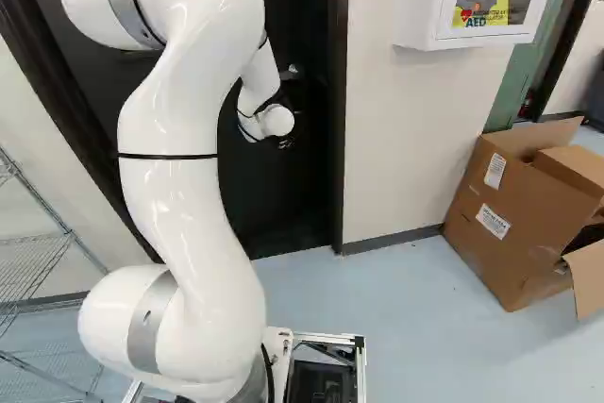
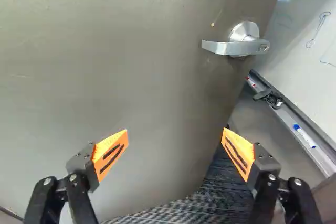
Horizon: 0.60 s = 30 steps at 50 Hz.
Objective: Open the door and move inside
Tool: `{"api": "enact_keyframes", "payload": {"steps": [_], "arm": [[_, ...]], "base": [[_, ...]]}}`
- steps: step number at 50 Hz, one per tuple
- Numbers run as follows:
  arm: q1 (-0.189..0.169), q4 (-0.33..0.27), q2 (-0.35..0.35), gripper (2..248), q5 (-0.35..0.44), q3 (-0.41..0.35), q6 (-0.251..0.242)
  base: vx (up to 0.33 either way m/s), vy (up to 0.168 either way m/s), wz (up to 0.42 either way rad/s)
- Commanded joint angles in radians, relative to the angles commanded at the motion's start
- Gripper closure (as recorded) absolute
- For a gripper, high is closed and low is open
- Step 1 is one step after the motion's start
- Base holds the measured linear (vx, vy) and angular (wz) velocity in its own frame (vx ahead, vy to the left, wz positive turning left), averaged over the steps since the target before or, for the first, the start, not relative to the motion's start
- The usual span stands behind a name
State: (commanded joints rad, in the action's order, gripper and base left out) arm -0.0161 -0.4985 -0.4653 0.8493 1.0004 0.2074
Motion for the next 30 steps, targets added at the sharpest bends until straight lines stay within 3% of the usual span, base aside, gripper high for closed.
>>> {"api": "enact_keyframes", "payload": {"steps": [30], "arm": [[-0.009,0.116,0.141,3,-0.015,-0.175,0.000]], "base": [[0.000,0.000,0.000]]}}
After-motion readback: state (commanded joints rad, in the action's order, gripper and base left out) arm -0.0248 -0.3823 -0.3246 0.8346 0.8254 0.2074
